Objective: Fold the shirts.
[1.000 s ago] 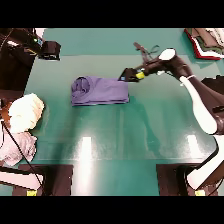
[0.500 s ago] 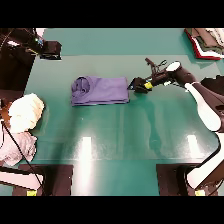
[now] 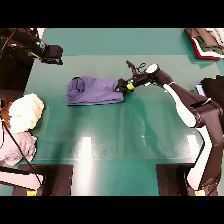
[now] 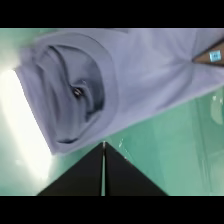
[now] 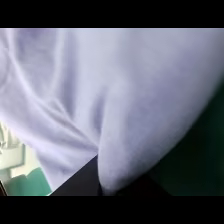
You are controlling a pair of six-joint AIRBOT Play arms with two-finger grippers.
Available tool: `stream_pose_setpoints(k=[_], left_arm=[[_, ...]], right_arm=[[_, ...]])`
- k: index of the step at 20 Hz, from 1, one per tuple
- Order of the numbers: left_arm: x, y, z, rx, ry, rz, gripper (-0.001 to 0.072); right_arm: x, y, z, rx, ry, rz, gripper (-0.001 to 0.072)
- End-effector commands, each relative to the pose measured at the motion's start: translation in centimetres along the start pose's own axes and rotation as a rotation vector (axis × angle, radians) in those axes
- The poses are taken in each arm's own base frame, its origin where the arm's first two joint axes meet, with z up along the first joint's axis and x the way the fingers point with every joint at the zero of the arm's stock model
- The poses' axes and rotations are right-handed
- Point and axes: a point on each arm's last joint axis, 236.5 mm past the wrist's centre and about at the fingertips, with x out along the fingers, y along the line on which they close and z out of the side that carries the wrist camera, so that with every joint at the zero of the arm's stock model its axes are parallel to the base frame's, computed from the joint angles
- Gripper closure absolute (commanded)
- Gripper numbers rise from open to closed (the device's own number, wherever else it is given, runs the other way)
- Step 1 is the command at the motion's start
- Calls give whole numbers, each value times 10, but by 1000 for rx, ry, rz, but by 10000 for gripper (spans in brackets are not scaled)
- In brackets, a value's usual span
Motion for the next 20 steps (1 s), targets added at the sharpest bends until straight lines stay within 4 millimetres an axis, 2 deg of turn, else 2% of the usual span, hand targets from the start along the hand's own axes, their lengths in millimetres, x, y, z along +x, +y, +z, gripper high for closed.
stream_pose_setpoints(k=[1, 3, 5, 7, 9, 12, 14, 16, 18, 20], left_arm=[[2, 0, -8, -3, 33, -2, 682], [2, 0, -7, -3, 30, -2, 683], [2, 0, -6, -3, 23, -3, 682], [2, -1, -2, -3, 8, -7, 683], [2, -6, 3, -3, -13, -28, 682], [1, -15, 14, -5, -59, -70, 683], [0, -24, 21, -9, -90, -107, 683], [-2, -33, 25, -11, -107, -145, 683], [-2, -38, 26, -16, -110, -169, 683], [-3, -40, 26, -23, -110, -174, 683]], right_arm=[[-12, 22, 11, -107, 3, 42, 694], [-54, 25, 24, -134, -15, 48, 695], [-112, 11, 39, -128, -77, -9, 695], [-187, -17, 54, -109, -182, -129, 695], [-270, -48, 60, -72, -306, -260, 695], [-390, -87, 53, -9, -502, -423, 695], [-453, -108, 42, 47, -624, -480, 696], [-498, -132, 26, 107, -699, -520, 696], [-528, -153, 12, 159, -752, -548, 696], [-555, -166, 5, 182, -817, -578, 696]])
